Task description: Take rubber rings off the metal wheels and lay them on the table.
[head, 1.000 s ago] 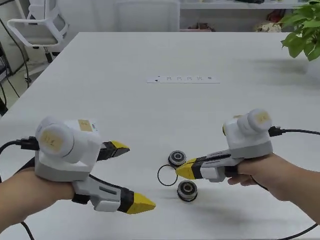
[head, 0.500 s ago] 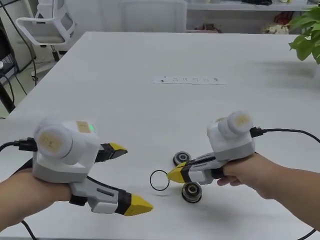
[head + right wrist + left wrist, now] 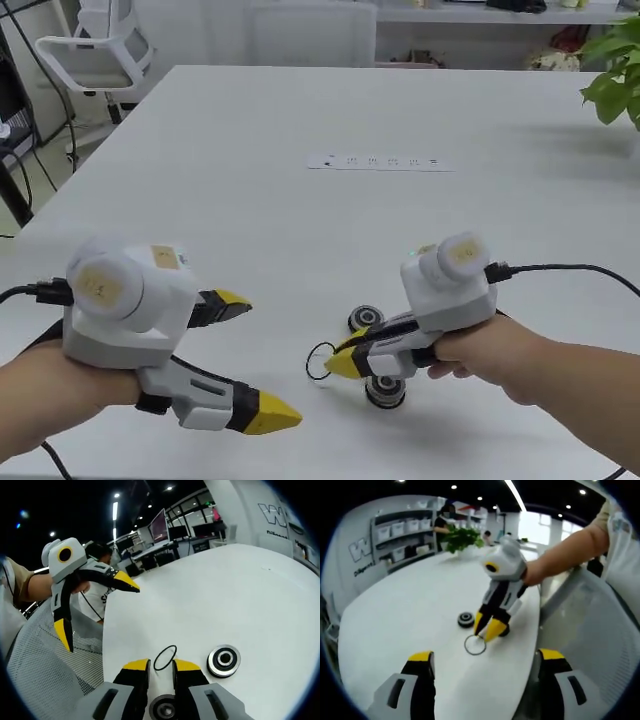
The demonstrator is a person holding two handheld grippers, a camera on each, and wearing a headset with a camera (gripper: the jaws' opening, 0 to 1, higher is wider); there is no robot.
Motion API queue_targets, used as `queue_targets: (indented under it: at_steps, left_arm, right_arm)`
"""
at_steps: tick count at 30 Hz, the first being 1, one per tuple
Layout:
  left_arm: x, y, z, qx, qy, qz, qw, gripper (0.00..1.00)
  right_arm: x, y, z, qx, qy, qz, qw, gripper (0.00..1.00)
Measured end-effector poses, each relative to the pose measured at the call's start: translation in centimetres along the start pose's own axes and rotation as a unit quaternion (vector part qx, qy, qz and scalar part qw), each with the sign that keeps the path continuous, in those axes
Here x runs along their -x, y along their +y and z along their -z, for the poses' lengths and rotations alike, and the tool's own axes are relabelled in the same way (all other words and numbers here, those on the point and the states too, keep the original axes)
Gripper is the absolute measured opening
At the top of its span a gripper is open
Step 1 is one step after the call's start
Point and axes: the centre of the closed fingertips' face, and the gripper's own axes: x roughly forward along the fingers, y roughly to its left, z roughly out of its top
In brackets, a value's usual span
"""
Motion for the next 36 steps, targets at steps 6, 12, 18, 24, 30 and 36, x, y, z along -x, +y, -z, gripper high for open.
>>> queue_targets:
  at_steps: [6,12,18,24,30,36]
  left_arm:
    - [-0.1,-0.2,-0.2,-0.002,0.001,0.003,1.0,0.85]
    - [-0.3,-0.1,-0.3,-0.003,0.003,0.005,1.0,0.85]
    - [-0.8,-0.3,-0.4,-0.002,0.007,0.011,0.9999,0.84]
    - [-1.5,-0.7,-1.0,-0.008,0.008,0.02,0.9997,0.83]
    - [-2.3,-0.7,-1.7,-0.012,0.007,0.026,0.9996,0.82]
    - [-3.6,-1.0,-2.3,-0.021,0.01,0.037,0.9991,0.8]
  right_arm:
    - [0.6,-0.4,-0.1,0.004,-0.007,0.011,0.9999,0.33]
    - [2.1,0.0,-0.7,0.004,-0.03,0.006,0.9995,0.36]
    - [3.9,-0.4,-0.7,-0.003,-0.05,0.014,0.9987,0.38]
    - [5.9,-0.6,0.0,0.003,-0.062,0.026,0.9977,0.39]
    - [7.5,-0.5,0.8,0.003,-0.069,0.037,0.9969,0.4]
    - [8.7,-1.0,2.0,0.013,-0.069,0.05,0.9963,0.4]
